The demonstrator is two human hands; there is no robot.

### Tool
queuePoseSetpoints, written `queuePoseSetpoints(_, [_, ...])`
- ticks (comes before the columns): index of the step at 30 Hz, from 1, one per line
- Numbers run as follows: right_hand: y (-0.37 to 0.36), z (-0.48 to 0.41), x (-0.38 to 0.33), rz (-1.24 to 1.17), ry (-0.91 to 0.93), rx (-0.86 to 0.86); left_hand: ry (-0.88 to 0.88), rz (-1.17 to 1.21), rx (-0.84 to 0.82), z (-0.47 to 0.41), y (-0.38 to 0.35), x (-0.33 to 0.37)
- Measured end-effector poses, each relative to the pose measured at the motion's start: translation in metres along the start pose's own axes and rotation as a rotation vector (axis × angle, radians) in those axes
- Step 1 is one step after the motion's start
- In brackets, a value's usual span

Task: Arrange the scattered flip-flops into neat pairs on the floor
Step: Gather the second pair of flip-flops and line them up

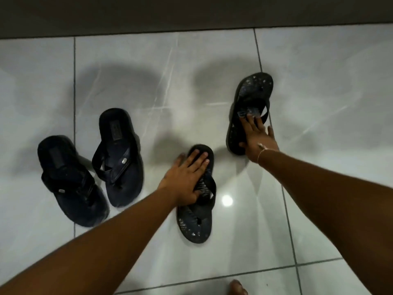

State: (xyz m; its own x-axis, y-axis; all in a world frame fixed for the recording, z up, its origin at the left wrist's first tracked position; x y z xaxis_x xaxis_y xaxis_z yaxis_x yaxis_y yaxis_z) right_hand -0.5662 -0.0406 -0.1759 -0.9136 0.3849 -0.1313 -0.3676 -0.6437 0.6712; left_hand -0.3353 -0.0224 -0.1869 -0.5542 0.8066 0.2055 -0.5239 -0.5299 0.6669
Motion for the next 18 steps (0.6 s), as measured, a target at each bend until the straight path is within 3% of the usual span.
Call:
queuePoseSetpoints(10, [-0.082, 0.081, -0.002, 0.036, -0.013, 0.001, 0.091, -0.091, -0.078, -0.031, 0.077, -0.040])
queuePoseSetpoints(13, [-0.090, 0.098, -0.011, 0.112, 0.037, 0.026, 0.115, 0.078, 0.046, -0.015, 0.084, -0.036])
queuePoseSetpoints(16, [-0.077, 0.107, -0.016, -0.038, 0.026, 0.191, 0.213, 0.236, 0.201, 0.005, 0.081, -0.037])
queuePoseSetpoints(18, [-0.070, 0.101, -0.016, -0.101, -0.029, 0.187, 0.261, 0.254, 0.147, 0.009, 0.071, -0.033])
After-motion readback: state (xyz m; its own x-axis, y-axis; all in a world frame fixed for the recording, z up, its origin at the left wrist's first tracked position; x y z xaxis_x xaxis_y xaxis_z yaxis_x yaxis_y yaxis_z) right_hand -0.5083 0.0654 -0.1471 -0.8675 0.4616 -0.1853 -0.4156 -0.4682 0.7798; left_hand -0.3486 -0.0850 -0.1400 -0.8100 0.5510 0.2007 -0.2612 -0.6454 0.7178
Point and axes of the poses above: each hand's wrist, its own z-axis away from the middle knuckle, its own y-axis out of the back of the hand, x = y × z, the point moved 6 cm from there along -z, towards the middle knuckle, and after that the axes turned 15 degrees about -x, right-handed, at the moved point
